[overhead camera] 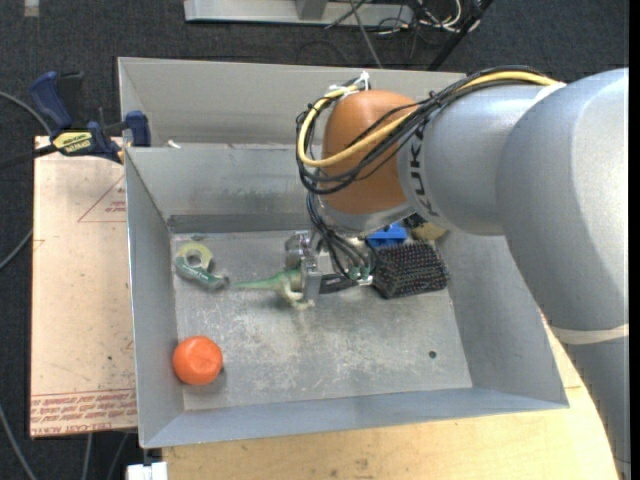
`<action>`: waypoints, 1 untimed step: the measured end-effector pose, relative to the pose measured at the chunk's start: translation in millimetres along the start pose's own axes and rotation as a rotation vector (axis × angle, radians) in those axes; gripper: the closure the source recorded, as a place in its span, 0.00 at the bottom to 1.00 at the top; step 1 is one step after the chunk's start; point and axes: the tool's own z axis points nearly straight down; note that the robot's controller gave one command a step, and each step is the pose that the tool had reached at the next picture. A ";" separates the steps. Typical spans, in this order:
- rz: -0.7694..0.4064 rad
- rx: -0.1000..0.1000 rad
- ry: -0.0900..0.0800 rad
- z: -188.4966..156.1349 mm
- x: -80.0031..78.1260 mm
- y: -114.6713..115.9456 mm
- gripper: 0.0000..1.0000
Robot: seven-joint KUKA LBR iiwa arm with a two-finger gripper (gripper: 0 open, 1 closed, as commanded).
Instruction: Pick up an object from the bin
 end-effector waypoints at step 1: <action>0.000 0.000 0.002 -22.0 0.9 0.0 1.00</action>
Offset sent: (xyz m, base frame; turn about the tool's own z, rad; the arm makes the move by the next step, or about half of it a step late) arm 0.0001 0.0002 0.0945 0.0000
